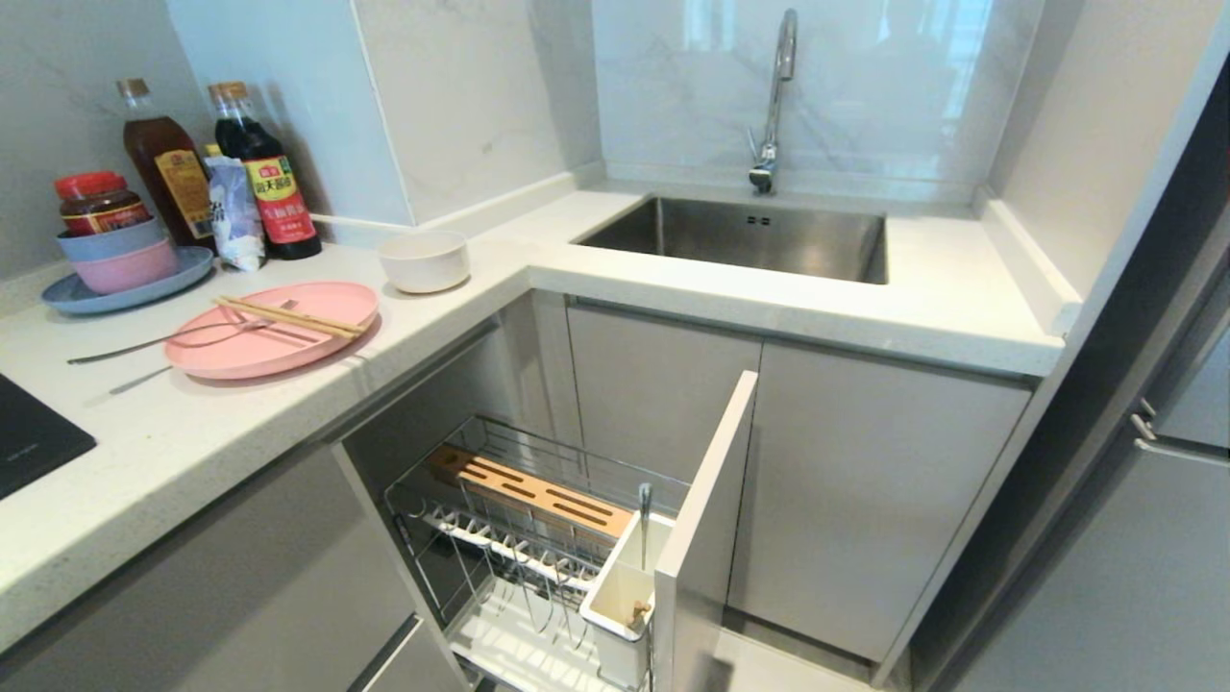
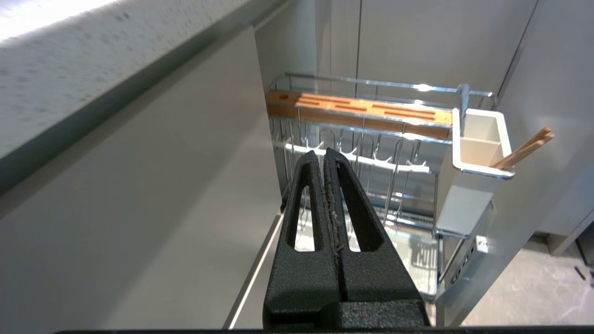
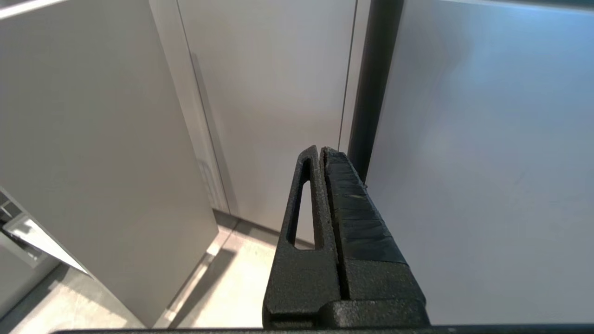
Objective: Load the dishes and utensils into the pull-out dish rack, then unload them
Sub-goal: Pick up the chopsticks and place it in the cupboard
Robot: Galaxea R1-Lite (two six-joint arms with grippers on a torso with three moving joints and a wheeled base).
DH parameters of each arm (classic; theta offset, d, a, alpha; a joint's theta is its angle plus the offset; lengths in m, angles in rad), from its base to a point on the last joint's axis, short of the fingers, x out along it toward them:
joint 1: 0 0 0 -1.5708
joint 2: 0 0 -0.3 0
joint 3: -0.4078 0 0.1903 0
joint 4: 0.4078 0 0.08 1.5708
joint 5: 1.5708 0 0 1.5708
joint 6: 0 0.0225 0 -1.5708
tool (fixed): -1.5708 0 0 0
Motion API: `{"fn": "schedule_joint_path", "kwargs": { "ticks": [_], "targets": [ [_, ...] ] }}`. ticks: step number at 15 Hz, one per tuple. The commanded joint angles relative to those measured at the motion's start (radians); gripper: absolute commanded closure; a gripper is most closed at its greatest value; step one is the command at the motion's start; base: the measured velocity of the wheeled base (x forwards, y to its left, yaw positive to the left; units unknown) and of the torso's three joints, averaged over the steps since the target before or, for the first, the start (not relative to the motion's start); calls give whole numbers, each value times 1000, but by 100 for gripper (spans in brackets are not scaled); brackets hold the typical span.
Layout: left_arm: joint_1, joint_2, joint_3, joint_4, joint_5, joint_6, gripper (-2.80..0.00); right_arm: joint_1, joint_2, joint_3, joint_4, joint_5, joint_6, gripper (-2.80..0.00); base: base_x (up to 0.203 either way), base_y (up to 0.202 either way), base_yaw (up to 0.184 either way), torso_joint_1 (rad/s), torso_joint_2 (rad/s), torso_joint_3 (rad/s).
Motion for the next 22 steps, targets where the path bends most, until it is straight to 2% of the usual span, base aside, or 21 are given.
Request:
{"fn": "schedule_joint_path", "kwargs": {
  "ticks": [1,22],
  "targets": [
    [0,0,0,0,0,1,0,0,0,0,0,0,0,0,0,0,0,7,6,-199],
    [0,0,-2,0,-6,4,0,0,0,0,0,0,0,0,0,0,0,4,4,-196]
  ]
}}
